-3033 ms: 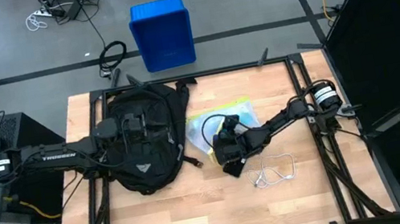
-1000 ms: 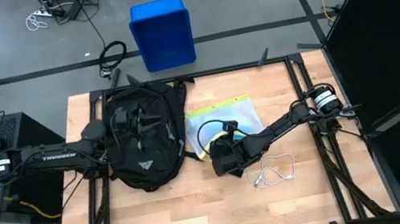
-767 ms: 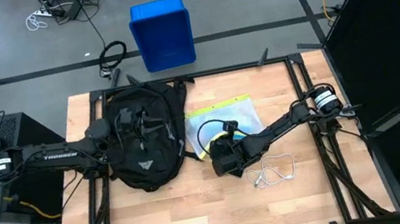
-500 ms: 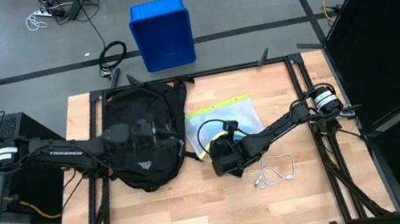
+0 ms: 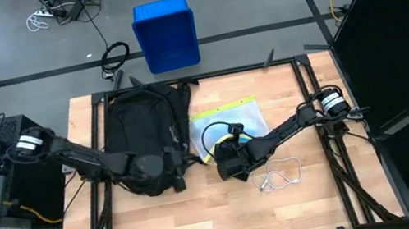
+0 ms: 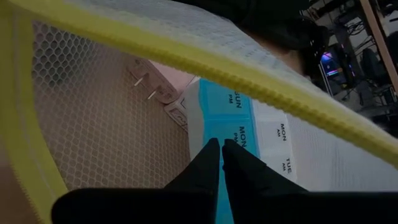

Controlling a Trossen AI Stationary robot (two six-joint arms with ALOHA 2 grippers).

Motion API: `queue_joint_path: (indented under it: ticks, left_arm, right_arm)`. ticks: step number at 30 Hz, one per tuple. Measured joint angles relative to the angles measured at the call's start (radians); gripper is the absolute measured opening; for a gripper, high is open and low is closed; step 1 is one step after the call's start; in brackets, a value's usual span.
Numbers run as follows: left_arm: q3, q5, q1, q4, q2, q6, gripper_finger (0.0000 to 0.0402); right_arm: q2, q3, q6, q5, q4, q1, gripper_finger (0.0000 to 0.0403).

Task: Unpack backpack
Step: Remove the medicine organizer from the zip lock bag

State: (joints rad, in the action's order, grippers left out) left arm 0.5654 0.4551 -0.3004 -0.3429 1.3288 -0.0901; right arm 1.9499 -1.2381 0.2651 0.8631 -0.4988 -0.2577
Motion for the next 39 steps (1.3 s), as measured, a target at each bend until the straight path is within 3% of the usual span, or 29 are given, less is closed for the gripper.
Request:
queue_joint_path:
  ticks: [5,11,16,21,31,34,36,39]
  left_arm:
    - [0.054,0.033,-0.003,-0.003,0.143,-0.015,0.0114]
    - [0.162,0.062,-0.001,-0.002,0.287,0.05,0.0178]
    - [0.243,0.193,-0.001,0.031,0.375,0.104,0.0225]
    - [0.288,0.29,0.009,0.032,0.444,0.132,0.0246]
    - [0.298,0.484,0.039,0.103,0.479,0.088,0.0233]
    - [0.298,0.498,0.039,0.102,0.479,0.087,0.0228]
    - [0.298,0.498,0.039,0.106,0.479,0.087,0.0204]
    - [0.298,0.492,0.039,0.107,0.478,0.086,0.0131]
  right_arm:
    - [0.0,0.0,0.004,0.0,0.0,0.0,0.0]
    - [0.0,0.0,0.004,-0.002,0.001,0.003,0.0]
    - [0.0,0.0,0.004,-0.003,0.0,0.003,0.0001]
    - [0.0,0.0,0.004,-0.003,-0.003,0.003,0.0002]
    - [0.0,0.0,0.004,-0.023,-0.01,0.002,0.0001]
    - [0.0,0.0,0.005,-0.03,-0.013,0.002,0.0003]
    - [0.0,0.0,0.007,-0.032,-0.014,0.002,0.0004]
    - [0.0,0.0,0.007,-0.049,-0.014,0.002,0.0002]
